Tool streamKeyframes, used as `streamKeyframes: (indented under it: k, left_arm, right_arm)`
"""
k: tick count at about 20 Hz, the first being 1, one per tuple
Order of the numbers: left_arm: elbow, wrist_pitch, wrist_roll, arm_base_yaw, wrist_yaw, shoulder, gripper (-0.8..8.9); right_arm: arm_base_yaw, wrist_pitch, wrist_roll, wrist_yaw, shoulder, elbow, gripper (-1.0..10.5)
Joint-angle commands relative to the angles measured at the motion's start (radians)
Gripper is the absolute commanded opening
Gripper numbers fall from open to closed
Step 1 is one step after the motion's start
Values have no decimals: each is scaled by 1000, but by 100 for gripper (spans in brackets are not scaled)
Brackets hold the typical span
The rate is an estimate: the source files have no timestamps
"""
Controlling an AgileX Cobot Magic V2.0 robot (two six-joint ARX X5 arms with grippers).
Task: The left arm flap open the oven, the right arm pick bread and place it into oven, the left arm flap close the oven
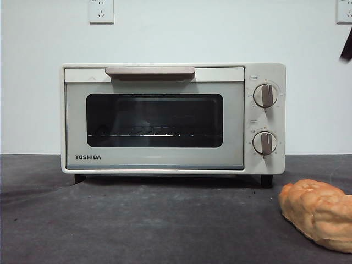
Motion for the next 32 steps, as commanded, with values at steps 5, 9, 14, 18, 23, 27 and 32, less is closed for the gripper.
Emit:
streamKeyframes:
  k: [5, 9, 14, 18, 23, 27, 32]
  left_arm:
    - [19, 8, 12, -3, 3, 5, 12]
    - [19, 8, 9, -3, 3, 5, 12]
    - [19, 8, 9, -3, 3, 4, 12]
    - [19, 8, 9, -3, 3, 4, 12]
    - [19, 8, 9, -3, 3, 4, 12]
    - [19, 22, 0, -5, 3, 5, 12]
    - [19, 39, -28, -40, 3, 6, 12]
  right_arm:
    - [159, 234, 200, 113, 43, -194, 436]
    - [267, 358, 244, 256, 144, -240, 436]
    - [345, 474, 262, 370, 308, -239, 436]
    - [370, 541, 265, 409, 419, -239, 436]
    - [395, 559, 269, 422, 482, -239, 329]
    - [394, 557, 269, 423, 481, -238, 220]
    - [395, 540, 267, 417, 426, -210, 220]
